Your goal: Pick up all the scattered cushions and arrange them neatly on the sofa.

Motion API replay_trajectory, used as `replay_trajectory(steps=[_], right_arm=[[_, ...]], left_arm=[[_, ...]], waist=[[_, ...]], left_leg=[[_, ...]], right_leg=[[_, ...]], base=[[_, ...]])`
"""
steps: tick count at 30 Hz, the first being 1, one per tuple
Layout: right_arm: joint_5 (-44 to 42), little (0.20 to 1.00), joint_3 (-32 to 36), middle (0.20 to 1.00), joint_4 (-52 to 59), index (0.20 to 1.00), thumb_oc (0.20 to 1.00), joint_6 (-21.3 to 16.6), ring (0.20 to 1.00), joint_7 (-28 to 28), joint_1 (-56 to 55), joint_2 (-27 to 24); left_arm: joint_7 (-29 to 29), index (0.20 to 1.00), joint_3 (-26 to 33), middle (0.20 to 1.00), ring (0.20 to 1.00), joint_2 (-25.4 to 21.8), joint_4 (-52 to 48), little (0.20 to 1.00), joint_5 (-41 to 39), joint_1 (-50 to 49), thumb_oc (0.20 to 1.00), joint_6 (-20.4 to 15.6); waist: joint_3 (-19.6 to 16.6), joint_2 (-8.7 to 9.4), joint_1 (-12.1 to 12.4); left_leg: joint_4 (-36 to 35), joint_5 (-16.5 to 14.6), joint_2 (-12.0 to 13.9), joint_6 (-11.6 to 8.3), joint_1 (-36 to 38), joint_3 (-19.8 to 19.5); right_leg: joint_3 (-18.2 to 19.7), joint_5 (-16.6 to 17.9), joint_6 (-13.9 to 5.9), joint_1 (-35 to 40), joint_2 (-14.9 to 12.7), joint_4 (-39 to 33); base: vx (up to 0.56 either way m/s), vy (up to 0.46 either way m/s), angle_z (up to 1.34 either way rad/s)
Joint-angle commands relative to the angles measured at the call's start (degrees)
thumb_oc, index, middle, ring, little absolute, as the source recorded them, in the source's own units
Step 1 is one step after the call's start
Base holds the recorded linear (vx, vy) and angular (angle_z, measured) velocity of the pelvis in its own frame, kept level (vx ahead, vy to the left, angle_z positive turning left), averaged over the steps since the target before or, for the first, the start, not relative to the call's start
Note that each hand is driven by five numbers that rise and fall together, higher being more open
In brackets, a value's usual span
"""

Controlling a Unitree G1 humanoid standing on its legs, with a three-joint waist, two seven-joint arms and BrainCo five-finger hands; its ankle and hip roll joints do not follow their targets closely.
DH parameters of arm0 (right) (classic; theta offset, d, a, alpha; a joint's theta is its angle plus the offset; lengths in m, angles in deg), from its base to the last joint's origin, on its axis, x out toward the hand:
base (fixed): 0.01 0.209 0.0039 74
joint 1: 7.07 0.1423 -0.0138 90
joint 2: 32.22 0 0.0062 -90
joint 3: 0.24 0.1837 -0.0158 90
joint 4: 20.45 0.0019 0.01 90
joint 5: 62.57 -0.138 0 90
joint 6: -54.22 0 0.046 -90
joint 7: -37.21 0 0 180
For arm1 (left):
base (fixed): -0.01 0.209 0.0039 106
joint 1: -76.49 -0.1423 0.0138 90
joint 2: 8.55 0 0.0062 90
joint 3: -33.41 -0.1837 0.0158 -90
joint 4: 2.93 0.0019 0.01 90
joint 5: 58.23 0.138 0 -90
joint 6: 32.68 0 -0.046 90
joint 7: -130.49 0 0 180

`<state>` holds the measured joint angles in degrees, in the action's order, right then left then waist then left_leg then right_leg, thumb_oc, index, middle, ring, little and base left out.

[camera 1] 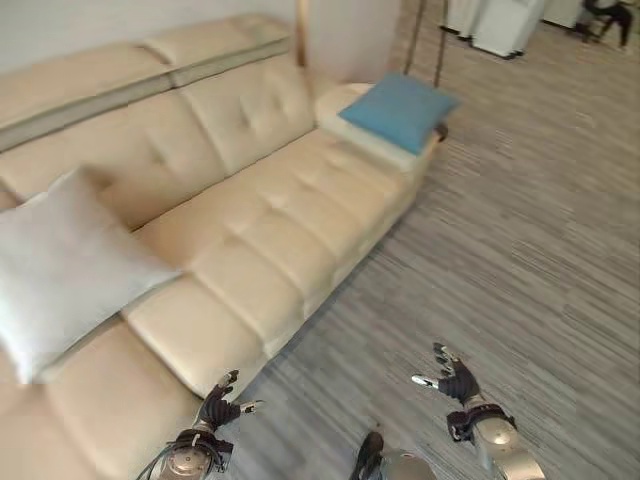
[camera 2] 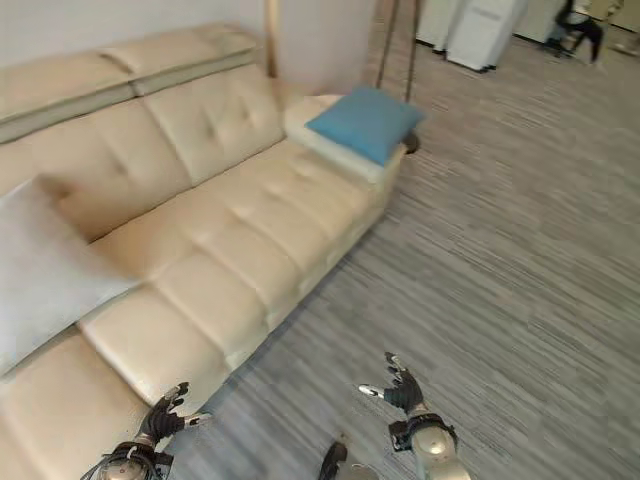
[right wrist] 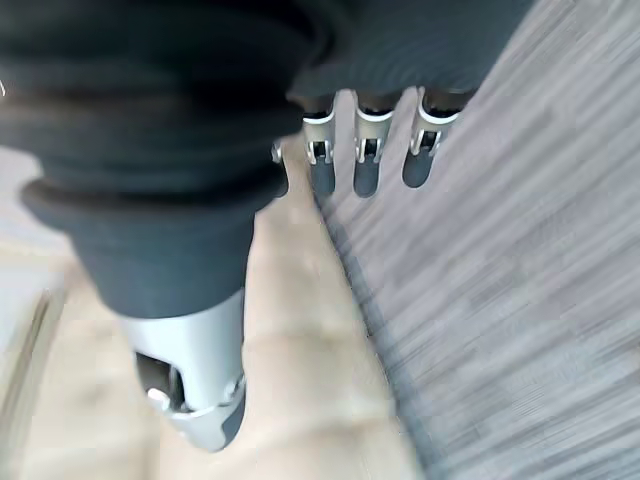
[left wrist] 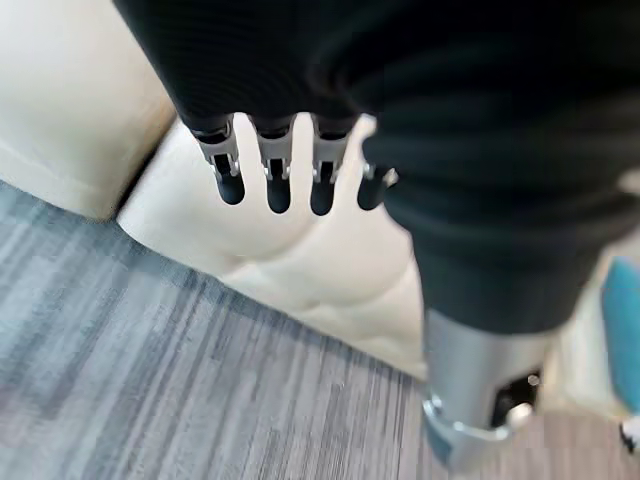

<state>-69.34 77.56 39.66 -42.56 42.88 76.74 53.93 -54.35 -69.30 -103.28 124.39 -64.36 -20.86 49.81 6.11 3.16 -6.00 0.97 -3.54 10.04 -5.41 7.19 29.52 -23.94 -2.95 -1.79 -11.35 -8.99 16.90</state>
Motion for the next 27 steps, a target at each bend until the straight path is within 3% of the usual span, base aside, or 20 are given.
replay_trajectory(steps=[1, 2, 3, 4, 5, 7, 8, 9, 10, 12, 18, 20, 21, 27], right_arm=[[-0.7, 1.000, 2.9, 1.000, 1.9, 1.000, 1.000, -2.1, 1.000, 0.5, 1.3, -1.7], [-1.2, 1.000, 3.2, 1.000, 1.9, 1.000, 1.000, -2.0, 1.000, 0.8, 1.3, -2.9], [-1.3, 1.000, 2.9, 1.000, 1.8, 1.000, 1.000, -1.8, 1.000, 1.0, 1.5, -3.3], [-1.3, 1.000, 2.9, 1.000, 1.8, 1.000, 1.000, -1.9, 1.000, 1.0, 1.5, -3.4], [-1.4, 1.000, 2.4, 1.000, 2.5, 1.000, 1.000, -1.7, 1.000, 1.0, 1.9, -3.8], [-1.2, 1.000, 2.0, 1.000, 2.6, 1.000, 1.000, -1.7, 1.000, 1.0, 1.7, -4.1], [-1.2, 1.000, 2.0, 1.000, 2.6, 1.000, 1.000, -1.7, 1.000, 1.0, 1.7, -4.1], [-1.1, 1.000, 1.8, 1.000, 2.0, 1.000, 1.000, -1.8, 1.000, 1.2, 1.8, -4.2], [-1.1, 1.000, 1.8, 1.000, 2.0, 1.000, 1.000, -1.8, 1.000, 1.2, 1.8, -4.2], [-1.0, 1.000, 1.2, 1.000, 1.2, 1.000, 1.000, -2.0, 1.000, 1.6, 2.1, -4.1], [-0.9, 1.000, 1.2, 1.000, 0.3, 1.000, 1.000, -1.6, 1.000, 1.4, 2.5, -4.0], [-0.4, 1.000, 1.2, 1.000, 0.4, 1.000, 1.000, -1.4, 1.000, 1.1, 2.5, -3.7], [-0.2, 1.000, 1.2, 1.000, 0.5, 1.000, 1.000, -1.3, 1.000, 0.8, 3.0, -3.3], [-0.3, 1.000, -0.6, 1.000, 2.1, 1.000, 1.000, -2.0, 1.000, -0.1, 5.2, -1.9]], left_arm=[[0.9, 1.000, -0.6, 1.000, 1.000, -0.1, -2.4, 1.000, -0.3, 3.4, 1.000, -2.3], [0.7, 1.000, -1.4, 1.000, 1.000, 0.9, -1.8, 1.000, -0.9, 3.8, 1.000, -2.2], [0.4, 1.000, -2.0, 1.000, 1.000, 1.4, -1.5, 1.000, -1.3, 4.0, 1.000, -2.2], [0.4, 1.000, -2.0, 1.000, 1.000, 1.4, -1.5, 1.000, -1.3, 4.1, 1.000, -2.2], [0.2, 1.000, -2.7, 1.000, 1.000, 1.8, -1.5, 1.000, -1.3, 4.0, 1.000, -2.3], [0.3, 1.000, -3.5, 1.000, 1.000, 1.9, -1.5, 1.000, -0.8, 3.1, 1.000, -2.2], [0.3, 1.000, -3.5, 1.000, 1.000, 1.9, -1.5, 1.000, -0.8, 3.1, 1.000, -2.2], [0.4, 1.000, -3.7, 1.000, 1.000, 1.9, -1.5, 1.000, -0.3, 2.7, 1.000, -1.9], [0.4, 1.000, -3.7, 1.000, 1.000, 1.9, -1.5, 1.000, -0.3, 2.7, 1.000, -1.9], [0.2, 1.000, -3.6, 1.000, 1.000, 2.1, -1.8, 1.000, -0.3, 2.4, 1.000, -1.6], [0.0, 1.000, -2.1, 1.000, 1.000, 2.1, -1.8, 1.000, -0.9, 1.6, 1.000, -1.4], [0.1, 1.000, -1.7, 1.000, 1.000, 2.0, -1.5, 1.000, -1.1, 1.0, 1.000, -1.4], [0.1, 1.000, -1.6, 1.000, 1.000, 1.9, -0.9, 1.000, -1.2, 1.0, 1.000, -1.4], [0.0, 1.000, -1.7, 1.000, 1.000, 1.0, -1.4, 1.000, -1.3, 2.3, 1.000, -1.7]], waist=[[1.7, 0.26, -0.6], [2.5, 0.16, -0.3], [3.2, 0.18, 0.3], [3.2, 0.10, 0.2], [3.8, 0.90, 1.6], [4.0, 0.98, 2.9], [4.0, 1.01, 2.9], [4.1, 0.25, 3.9], [3.9, 0.28, 3.8], [4.4, -0.86, 5.3], [4.3, -1.45, 7.1], [3.5, -1.42, 7.5], [2.7, -1.22, 7.7], [3.3, -1.11, 7.9]], left_leg=[[12.2, -2.7, 0.0, 1.73, -5.5, -3.1], [20.5, -0.8, 2.2, 0.66, -8.2, -6.4], [22.8, -0.1, 1.6, 0.64, -10.2, -9.4], [23.1, -0.2, 1.7, 0.58, -10.3, -9.6], [21.8, -0.5, -3.3, 2.37, -14.7, -14.9], [16.5, -1.3, -6.3, 3.34, -18.2, -19.1], [16.4, -1.3, -6.4, 3.35, -18.2, -19.1], [11.8, 2.1, -7.5, 3.05, -20.2, -22.1], [11.4, 2.4, -7.6, 3.06, -20.3, -22.2], [5.3, 6.8, -8.9, 2.18, -22.7, -26.6], [1.9, 9.6, -8.5, 2.17, -24.8, -27.3], [3.2, 9.6, -8.6, 2.79, -24.3, -26.7], [4.2, 8.5, -9.0, 3.76, -23.5, -25.5], [6.1, 3.7, -10.0, 6.43, -19.4, -22.1]], right_leg=[[7.8, 0.7, -4.87, 4.8, 1.8, -10.3], [9.6, -0.1, -3.03, 6.8, 4.0, -12.0], [10.6, -0.6, -2.27, 8.0, 4.8, -13.0], [10.5, -0.6, -2.21, 8.0, 4.8, -13.1], [12.3, 0.2, -1.77, 8.6, 4.8, -14.2], [14.9, -0.9, -2.16, 10.3, 5.5, -14.6], [14.9, -0.9, -2.17, 10.3, 5.5, -14.6], [16.1, -2.1, -2.04, 11.8, 6.8, -14.7], [16.1, -2.0, -2.03, 11.6, 6.8, -14.7], [18.3, -3.7, -1.95, 13.5, 9.0, -14.3], [23.2, -7.1, -2.05, 17.5, 10.2, -13.3], [23.8, -7.9, -2.69, 18.5, 9.1, -12.0], [23.7, -7.4, -4.13, 18.0, 7.0, -8.9], [23.4, -2.2, -7.05, 10.0, 3.7, 3.6]], base=[[0.21, -0.406, -0.29], [0.20, -0.369, -0.55], [0.15, -0.267, -0.94], [0.06, -0.140, -0.72], [0.08, -0.087, -0.69], [0.23, -0.089, -0.36], [0.34, -0.050, -0.73], [0.18, -0.014, -1.01], [0.28, -0.023, -0.81], [0.27, 0.003, -0.46], [0.35, 0.091, -0.57], [0.45, 0.212, -0.76], [0.23, 0.126, -0.75], [0.22, 0.101, -0.61]])
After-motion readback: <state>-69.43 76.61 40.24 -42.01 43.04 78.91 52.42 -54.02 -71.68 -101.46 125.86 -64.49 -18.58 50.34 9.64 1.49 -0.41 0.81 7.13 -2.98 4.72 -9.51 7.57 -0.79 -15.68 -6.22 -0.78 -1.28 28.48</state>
